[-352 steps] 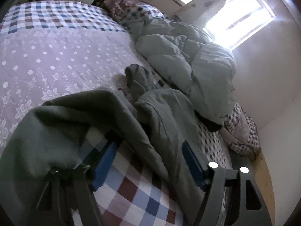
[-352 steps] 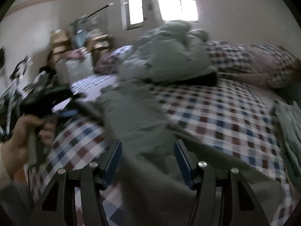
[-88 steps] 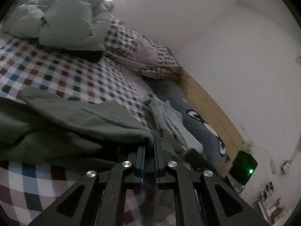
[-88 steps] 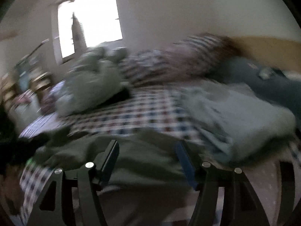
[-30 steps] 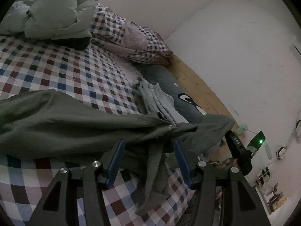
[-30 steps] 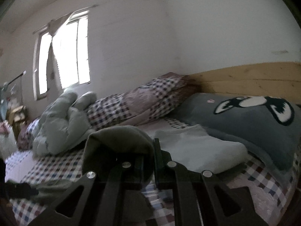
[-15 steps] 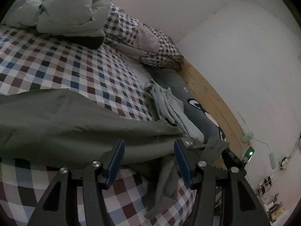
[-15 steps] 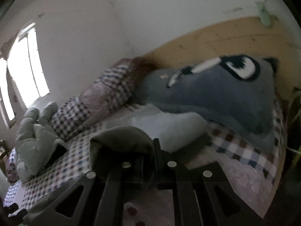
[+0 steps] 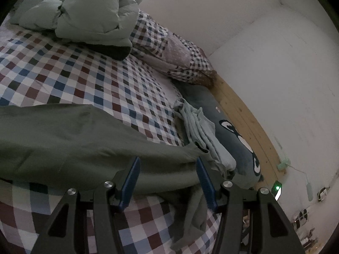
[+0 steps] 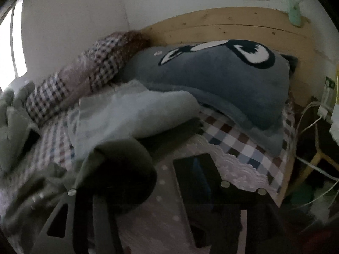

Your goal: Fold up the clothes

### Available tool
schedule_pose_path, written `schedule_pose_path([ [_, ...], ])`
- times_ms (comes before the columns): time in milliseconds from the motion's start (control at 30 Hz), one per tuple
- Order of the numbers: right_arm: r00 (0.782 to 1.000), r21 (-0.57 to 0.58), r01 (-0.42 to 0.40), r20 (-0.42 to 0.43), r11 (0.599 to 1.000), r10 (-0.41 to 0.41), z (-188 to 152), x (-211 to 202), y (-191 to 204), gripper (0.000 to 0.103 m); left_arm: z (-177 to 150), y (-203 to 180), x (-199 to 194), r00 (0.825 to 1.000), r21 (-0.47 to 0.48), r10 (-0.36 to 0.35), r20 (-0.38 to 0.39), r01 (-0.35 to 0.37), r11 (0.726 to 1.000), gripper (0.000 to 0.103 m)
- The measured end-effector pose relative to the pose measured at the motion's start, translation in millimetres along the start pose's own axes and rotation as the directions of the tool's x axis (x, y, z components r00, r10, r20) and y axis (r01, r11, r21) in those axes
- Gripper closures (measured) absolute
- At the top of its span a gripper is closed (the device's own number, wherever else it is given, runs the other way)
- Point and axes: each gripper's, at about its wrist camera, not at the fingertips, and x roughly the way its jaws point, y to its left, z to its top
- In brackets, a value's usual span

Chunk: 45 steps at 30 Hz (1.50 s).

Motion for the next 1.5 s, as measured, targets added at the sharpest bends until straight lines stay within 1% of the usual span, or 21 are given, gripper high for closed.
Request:
schedule_pose_path([
  [100,0.999,-0.049,0.039,-0.001,0.998,-0.039,-6.7,-9.2,-1.4,0.04,1.4,1.6,-4.7,1.0,-0.005,0.009,0.02,-0.008,1.0,0.04],
  [167,0.997,-0.09,0.073,0.014,0.993,-0.072,-11.1,-18.6,-1.8,0.031,2.7,3.8,-7.3,0.999,-0.014,0.015,0.031,-0.015,1.0,0.039],
  [200,0.996,-0.105,0.084,0.018,0.991,-0.082,-12.5,-22.0,-2.2,0.03,3.8,5.3,-8.4,0.999,-0.019,0.023,0.036,-0.022,1.0,0.039],
  [333,0.997,-0.151,0.077,0.001,0.986,-0.077,-19.9,-37.1,-3.7,0.029,6.5,8.1,-10.5,0.996,-0.013,0.07,0.052,-0.069,0.998,0.039],
  [467,0.998,-0.206,0.014,-0.065,0.979,-0.027,-35.9,-56.3,-4.9,0.029,6.6,6.5,-10.9,0.99,0.019,0.127,0.059,-0.128,0.992,0.039],
  [600,0.992,-0.237,-0.053,-0.125,0.97,0.023,-49.5,-77.7,-7.2,0.029,4.8,1.9,-8.1,0.982,0.067,0.178,0.055,-0.182,0.981,0.039],
  [667,0.987,-0.245,-0.098,-0.149,0.965,0.062,-53.1,-91.9,-7.0,0.028,3.8,1.0,-6.2,0.979,0.082,0.198,0.049,-0.202,0.976,0.039],
  [767,0.973,-0.273,-0.153,-0.21,0.95,0.097,-58.6,-103.5,-3.3,0.028,1.2,0.8,-3.9,0.974,0.099,0.222,0.038,-0.224,0.969,0.039],
  [833,0.966,-0.318,-0.172,-0.238,0.932,0.097,-63.1,-111.0,2.5,0.028,0.2,1.0,-1.7,0.969,0.11,0.244,0.034,-0.246,0.963,0.039],
  [900,0.956,-0.364,-0.202,-0.275,0.909,0.102,-67.7,-118.2,9.0,0.028,-0.7,3.3,-0.5,0.966,0.111,0.258,0.026,-0.26,0.959,0.039],
  [967,0.945,-0.388,-0.222,-0.313,0.894,0.099,-72.6,-122.1,9.9,0.028,-1.3,5.6,1.5,0.963,0.108,0.268,0.016,-0.268,0.957,0.039],
  [1100,0.93,-0.412,-0.208,-0.364,0.887,0.049,-79.1,-128.0,0.1,0.028,-3.7,8.8,4.4,0.96,0.106,0.28,-0.003,-0.278,0.955,0.039],
  [1200,0.922,-0.437,-0.202,-0.386,0.876,0.02,-81.8,-138.7,-6.5,0.028,-5.5,9.7,5.9,0.958,0.115,0.286,-0.013,-0.283,0.952,0.039],
  [1233,0.922,-0.444,-0.205,-0.387,0.872,0.02,-81.5,-143.9,-8.0,0.028,-6.1,10.2,6.6,0.958,0.118,0.288,-0.019,-0.284,0.952,0.039],
  [1300,0.929,-0.443,-0.225,-0.367,0.868,0.053,-76.4,-158.5,-6.5,0.028,-6.9,11.8,7.9,0.957,0.12,0.29,-0.026,-0.285,0.951,0.039],
  [1433,0.955,-0.438,-0.242,-0.264,0.866,0.133,-55.3,-184.4,12.8,0.027,-5.6,16.6,9.9,0.959,0.106,0.283,-0.035,-0.278,0.955,0.039],
  [1500,0.96,-0.433,-0.262,-0.209,0.863,0.186,-44.4,-194.9,28.8,0.026,-3.9,20.6,10.2,0.959,0.096,0.279,-0.037,-0.275,0.957,0.039],
])
